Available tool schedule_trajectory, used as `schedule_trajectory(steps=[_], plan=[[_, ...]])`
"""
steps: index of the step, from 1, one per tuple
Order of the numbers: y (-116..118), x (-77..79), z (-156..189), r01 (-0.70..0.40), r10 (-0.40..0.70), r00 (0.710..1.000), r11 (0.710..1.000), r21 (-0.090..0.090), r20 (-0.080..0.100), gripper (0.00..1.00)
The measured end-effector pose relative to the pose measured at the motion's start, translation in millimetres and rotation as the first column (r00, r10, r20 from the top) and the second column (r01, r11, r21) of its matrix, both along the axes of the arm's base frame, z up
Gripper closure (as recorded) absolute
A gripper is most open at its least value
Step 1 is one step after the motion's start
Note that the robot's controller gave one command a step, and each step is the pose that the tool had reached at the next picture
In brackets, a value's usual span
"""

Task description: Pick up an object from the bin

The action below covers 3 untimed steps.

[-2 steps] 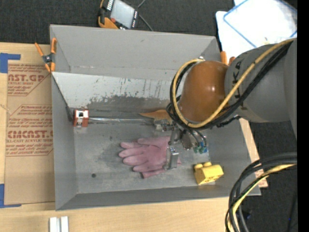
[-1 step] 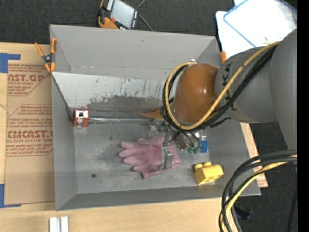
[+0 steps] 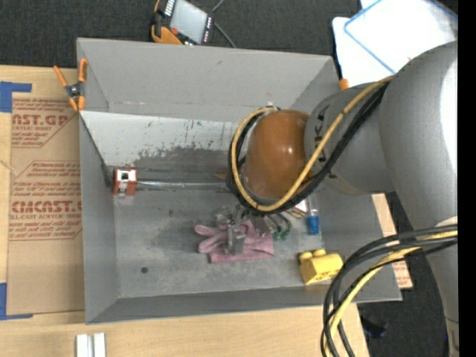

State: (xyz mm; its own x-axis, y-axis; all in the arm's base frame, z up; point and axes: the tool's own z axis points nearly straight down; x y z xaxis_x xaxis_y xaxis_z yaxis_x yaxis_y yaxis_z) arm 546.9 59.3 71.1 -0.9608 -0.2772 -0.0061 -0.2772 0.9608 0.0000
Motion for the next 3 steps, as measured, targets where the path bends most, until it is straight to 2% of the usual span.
schedule_trajectory(steps=[1,2,3], plan=[[0.0,0.0,0.0,0.000,0.000,1.000,1.000,0.000,0.000,1.00],[11.7,-3.1,43.6,-0.004,0.004,1.000,1.000,0.001,0.005,0.00],[11.3,-4.2,41.7,-0.004,0.004,1.000,1.000,0.001,0.001,0.00]])
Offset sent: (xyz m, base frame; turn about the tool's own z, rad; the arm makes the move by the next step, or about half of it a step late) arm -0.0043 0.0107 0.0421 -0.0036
